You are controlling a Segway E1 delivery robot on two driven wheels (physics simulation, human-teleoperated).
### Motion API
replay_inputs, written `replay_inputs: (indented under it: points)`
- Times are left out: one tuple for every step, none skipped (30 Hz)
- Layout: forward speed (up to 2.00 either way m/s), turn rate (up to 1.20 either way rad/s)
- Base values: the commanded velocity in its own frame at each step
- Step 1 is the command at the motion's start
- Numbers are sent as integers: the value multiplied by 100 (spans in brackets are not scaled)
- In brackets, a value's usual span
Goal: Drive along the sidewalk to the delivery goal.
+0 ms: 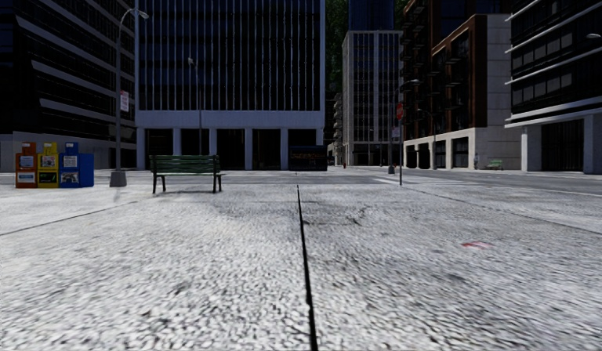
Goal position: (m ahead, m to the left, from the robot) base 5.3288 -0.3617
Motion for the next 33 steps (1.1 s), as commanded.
replay_inputs:
  points:
    - [200,0]
    - [200,0]
    - [200,0]
    - [200,0]
    - [200,0]
    - [200,0]
    - [200,0]
    - [200,0]
    - [200,0]
    - [200,0]
    - [200,0]
    - [200,0]
    - [200,0]
    - [200,0]
    - [200,0]
    - [200,0]
    - [200,0]
    - [200,0]
    - [200,0]
    - [200,0]
    - [200,0]
    - [200,0]
    - [200,0]
    - [200,0]
    - [200,0]
    - [200,0]
    - [200,0]
    - [200,0]
    - [200,0]
    - [200,0]
    - [200,0]
    - [200,0]
    - [200,0]
